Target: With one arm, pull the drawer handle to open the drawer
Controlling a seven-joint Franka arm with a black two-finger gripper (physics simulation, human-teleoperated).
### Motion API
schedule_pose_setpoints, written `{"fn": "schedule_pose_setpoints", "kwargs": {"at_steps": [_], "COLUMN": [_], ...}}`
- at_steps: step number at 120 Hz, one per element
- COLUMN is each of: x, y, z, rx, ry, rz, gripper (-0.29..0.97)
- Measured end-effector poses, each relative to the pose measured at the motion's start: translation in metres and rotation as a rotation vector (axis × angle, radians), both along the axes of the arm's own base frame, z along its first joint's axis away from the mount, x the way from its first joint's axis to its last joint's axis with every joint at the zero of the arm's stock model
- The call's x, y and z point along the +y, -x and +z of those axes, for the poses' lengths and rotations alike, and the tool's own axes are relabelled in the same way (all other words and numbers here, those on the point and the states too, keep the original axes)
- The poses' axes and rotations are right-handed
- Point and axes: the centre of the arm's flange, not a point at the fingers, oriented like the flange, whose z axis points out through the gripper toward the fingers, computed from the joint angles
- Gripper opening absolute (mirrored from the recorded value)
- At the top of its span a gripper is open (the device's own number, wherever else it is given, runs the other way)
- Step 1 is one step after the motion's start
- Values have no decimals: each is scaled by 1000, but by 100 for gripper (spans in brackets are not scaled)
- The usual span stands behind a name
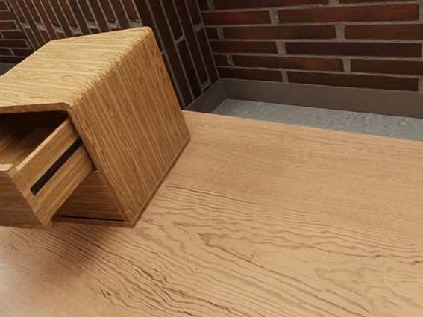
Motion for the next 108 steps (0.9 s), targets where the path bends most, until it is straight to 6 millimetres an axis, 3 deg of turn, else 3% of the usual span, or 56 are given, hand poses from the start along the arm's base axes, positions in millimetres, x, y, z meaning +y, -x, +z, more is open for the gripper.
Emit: {"fn": "schedule_pose_setpoints", "kwargs": {"at_steps": [70,84,100,105,108], "x": [-24,-31,-64,-84,-106], "y": [69,84,101,96,82], "z": [-7,4,29,39,56], "rx": [-33,-47,-47,-26,-17], "ry": [-34,-56,-119,-140,-174], "rz": [68,87,92,65,13], "gripper": [65,65,65,65,65]}}
